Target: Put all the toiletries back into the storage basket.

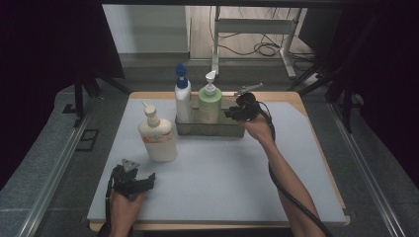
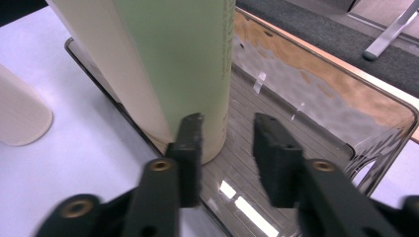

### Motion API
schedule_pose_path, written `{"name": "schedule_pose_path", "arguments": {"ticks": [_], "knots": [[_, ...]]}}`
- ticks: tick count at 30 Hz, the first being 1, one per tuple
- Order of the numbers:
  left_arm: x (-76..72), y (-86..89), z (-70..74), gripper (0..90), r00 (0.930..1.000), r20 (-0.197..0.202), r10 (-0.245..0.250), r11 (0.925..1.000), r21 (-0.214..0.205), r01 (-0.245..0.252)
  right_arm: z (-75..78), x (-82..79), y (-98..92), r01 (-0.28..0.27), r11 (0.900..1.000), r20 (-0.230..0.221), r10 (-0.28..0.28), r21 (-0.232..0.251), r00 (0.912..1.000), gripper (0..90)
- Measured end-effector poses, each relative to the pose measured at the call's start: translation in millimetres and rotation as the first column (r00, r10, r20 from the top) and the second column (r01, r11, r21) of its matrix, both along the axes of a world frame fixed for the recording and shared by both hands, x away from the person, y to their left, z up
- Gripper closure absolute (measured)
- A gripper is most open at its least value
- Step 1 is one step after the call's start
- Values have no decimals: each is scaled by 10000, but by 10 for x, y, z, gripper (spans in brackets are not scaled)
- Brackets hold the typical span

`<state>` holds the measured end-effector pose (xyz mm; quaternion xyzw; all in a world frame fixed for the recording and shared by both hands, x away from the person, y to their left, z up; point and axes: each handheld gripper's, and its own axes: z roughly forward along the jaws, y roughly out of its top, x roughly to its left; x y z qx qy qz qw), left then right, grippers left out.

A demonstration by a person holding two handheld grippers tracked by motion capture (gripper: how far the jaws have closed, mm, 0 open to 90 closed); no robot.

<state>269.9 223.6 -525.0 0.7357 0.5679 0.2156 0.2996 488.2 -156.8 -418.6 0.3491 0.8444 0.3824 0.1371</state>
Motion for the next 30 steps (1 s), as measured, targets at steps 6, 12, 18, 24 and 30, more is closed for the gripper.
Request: {"name": "schedule_pose_path", "arguments": {"ticks": [6, 12, 18, 24, 30], "knots": [[0, 0, 0, 137, 10000, -2, -2, 10000, 5, 2, -68, 50, 53, 426, 9989, 69, -425, -193, 9991, 870], [0, 0, 0, 137, 10000, -4, -3, 10000, 5, 3, -146, 131, 117, 893, 9953, -91, -897, -372, 9959, 894], [0, 1, 0, 137, 10000, -4, -3, 10000, 5, 3, -250, 197, 167, 948, 9947, -437, -965, -402, 9944, 894], [0, 1, 1, 137, 10000, -10, -8, 10000, 16, 8, -329, 253, 223, 841, 9957, -732, -867, -380, 9935, 893], [0, 1, 1, 137, 10000, -10, -7, 10000, 12, 7, -377, 283, 248, 671, 9974, -941, -693, -269, 9931, 894]]}}
